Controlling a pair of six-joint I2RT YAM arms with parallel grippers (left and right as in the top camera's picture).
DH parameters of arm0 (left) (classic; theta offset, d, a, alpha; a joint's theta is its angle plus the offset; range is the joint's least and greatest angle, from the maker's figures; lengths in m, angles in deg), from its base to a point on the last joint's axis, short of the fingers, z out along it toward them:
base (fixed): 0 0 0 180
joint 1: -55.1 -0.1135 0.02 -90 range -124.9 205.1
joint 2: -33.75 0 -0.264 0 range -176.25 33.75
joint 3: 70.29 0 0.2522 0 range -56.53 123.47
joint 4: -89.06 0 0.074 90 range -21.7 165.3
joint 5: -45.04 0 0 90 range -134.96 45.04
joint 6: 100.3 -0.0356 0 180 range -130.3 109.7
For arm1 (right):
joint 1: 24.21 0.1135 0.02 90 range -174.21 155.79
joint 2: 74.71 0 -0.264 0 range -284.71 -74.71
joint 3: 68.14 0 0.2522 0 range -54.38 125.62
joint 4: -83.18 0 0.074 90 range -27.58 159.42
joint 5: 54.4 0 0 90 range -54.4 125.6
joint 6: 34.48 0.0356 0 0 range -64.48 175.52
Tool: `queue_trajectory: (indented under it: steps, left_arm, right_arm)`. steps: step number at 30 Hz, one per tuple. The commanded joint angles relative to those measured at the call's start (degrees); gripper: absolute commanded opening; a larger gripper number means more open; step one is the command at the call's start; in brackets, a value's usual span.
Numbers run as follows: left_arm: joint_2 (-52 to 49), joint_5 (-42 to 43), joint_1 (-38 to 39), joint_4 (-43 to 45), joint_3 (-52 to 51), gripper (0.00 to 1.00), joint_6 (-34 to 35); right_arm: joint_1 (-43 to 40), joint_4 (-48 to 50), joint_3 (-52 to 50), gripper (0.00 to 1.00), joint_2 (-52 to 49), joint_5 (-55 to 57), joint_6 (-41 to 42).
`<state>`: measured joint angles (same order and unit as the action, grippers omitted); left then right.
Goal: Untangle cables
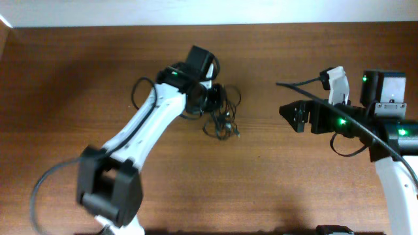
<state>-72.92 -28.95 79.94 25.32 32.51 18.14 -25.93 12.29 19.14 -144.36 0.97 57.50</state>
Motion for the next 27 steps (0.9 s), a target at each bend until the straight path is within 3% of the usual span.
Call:
queue_trajectory:
  steps: [1, 2, 5, 9, 11, 13, 18, 25, 27]
  left_arm:
    - [11.69, 2.45, -2.73, 0.20, 5.09, 0.00, -5.22]
    - [13.40, 3.93, -3.98, 0.22, 5.35, 0.00, -5.22]
    - [18.25, 19.96, -12.66, 0.15, 5.42, 0.00, -7.34]
    - [17.99, 37.03, -19.87, -0.42, 5.40, 0.00, -11.39]
    - [17.97, 40.74, -21.84, -0.57, 5.40, 0.00, -11.87]
    - [17.97, 40.83, -22.40, -1.09, 5.40, 0.00, -11.85]
    - [17.97, 40.83, -22.38, -2.38, 5.40, 0.00, -11.80]
    - [17.97, 36.96, -22.40, -2.60, 5.40, 0.00, -11.80]
    - [17.97, 31.17, -22.40, -2.64, 5.40, 0.00, -11.80]
  right_arm:
    - [0.26, 3.15, 1.01, 1.00, -2.36, -7.21, 1.68]
    - [0.31, 4.68, 1.03, 0.96, -2.97, -9.35, 2.47]
    - [3.72, 15.30, 1.03, 0.91, -6.40, -10.21, 15.28]
    - [14.45, 30.51, 1.03, 0.86, -10.64, -8.79, 26.53]
    - [19.12, 35.06, 1.03, 0.83, -13.40, -6.51, 30.42]
    - [22.21, 38.14, 1.03, 0.79, -15.96, -4.96, 30.51]
    - [27.52, 43.82, 1.03, 0.57, -21.55, 2.12, 33.70]
    - [29.81, 37.81, 1.03, 0.04, -23.78, 18.05, 42.03]
    - [29.81, 34.45, 1.03, 0.04, -23.78, 21.24, 41.79]
